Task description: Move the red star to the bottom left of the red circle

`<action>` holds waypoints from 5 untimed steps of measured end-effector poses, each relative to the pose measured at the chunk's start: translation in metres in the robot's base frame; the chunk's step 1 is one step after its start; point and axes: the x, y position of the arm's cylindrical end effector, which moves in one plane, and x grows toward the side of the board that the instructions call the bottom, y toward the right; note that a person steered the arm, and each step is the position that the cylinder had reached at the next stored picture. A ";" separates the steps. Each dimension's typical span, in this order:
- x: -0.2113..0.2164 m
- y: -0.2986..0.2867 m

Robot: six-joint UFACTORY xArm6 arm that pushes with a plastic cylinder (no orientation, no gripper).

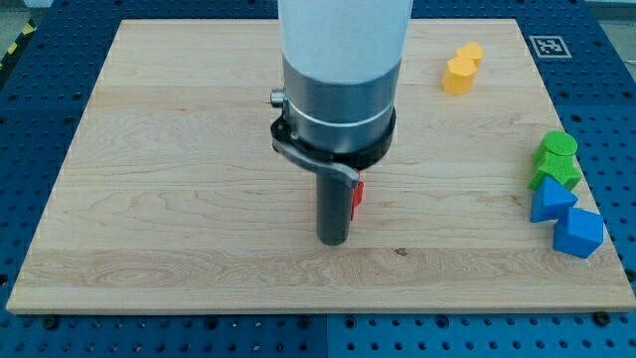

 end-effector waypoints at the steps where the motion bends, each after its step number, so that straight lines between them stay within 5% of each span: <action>1: 0.019 0.008; 2: 0.019 0.047; 5: -0.032 0.023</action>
